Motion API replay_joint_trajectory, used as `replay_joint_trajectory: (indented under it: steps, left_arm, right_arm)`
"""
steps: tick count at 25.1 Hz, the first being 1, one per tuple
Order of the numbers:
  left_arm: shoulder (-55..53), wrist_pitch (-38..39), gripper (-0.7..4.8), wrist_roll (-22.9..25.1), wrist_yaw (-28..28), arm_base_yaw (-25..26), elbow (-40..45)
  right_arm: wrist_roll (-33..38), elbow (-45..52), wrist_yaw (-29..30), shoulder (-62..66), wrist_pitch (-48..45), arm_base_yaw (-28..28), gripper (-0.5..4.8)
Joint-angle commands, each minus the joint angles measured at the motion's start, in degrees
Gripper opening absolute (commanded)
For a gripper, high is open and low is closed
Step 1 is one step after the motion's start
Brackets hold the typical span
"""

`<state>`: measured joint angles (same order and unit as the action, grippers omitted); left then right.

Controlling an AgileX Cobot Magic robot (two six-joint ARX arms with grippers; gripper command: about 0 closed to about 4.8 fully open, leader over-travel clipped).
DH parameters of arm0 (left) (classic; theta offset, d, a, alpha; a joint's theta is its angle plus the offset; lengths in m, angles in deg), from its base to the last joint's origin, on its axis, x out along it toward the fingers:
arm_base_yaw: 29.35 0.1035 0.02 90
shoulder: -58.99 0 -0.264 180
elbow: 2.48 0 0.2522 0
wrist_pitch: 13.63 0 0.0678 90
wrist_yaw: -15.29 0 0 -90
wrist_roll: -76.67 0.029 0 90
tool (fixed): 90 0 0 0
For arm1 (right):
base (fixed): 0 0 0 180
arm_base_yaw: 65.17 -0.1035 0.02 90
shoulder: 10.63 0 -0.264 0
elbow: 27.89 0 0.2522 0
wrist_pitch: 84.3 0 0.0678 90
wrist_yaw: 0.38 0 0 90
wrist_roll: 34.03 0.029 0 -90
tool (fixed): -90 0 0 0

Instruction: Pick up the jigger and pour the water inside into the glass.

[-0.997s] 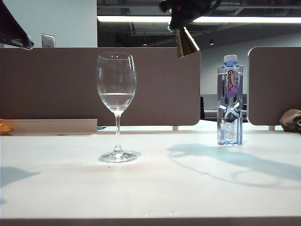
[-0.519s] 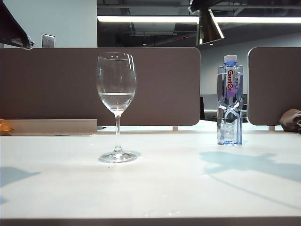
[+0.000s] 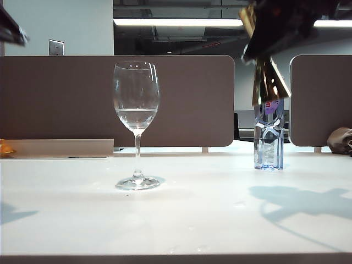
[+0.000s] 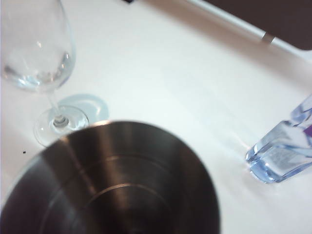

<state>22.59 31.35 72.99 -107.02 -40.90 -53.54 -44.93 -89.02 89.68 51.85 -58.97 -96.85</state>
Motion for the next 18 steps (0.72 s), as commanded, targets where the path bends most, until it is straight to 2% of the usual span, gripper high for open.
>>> replay_joint_trajectory:
  steps: [1, 4, 10, 14, 18]
  left_arm:
    - [3.7, 0.9, 0.03, 0.0, 0.1, 0.0, -0.1]
    - [7.4, 2.6, 0.03, 0.0, 0.2, 0.0, -0.1]
    - [13.5, 5.0, 0.03, 0.0, 3.2, 0.0, -0.1]
    - [14.8, 7.0, 0.03, 0.0, 3.1, 0.0, -0.1]
    - [14.8, 8.1, 0.03, -1.3, 3.0, 0.0, -0.1]
  right_arm:
    - [2.3, -0.3, 0.1, 2.2, -2.0, 0.0, 0.13]
    - [3.7, -0.3, 0.6, 5.7, -5.7, 0.0, 0.14]
    - [3.8, -0.3, 5.4, 13.0, -13.1, 0.0, 0.13]
    - [3.9, -0.3, 7.8, 17.3, -16.5, 0.0, 0.14]
    - [3.9, -0.3, 7.8, 22.1, -19.3, 0.0, 0.14]
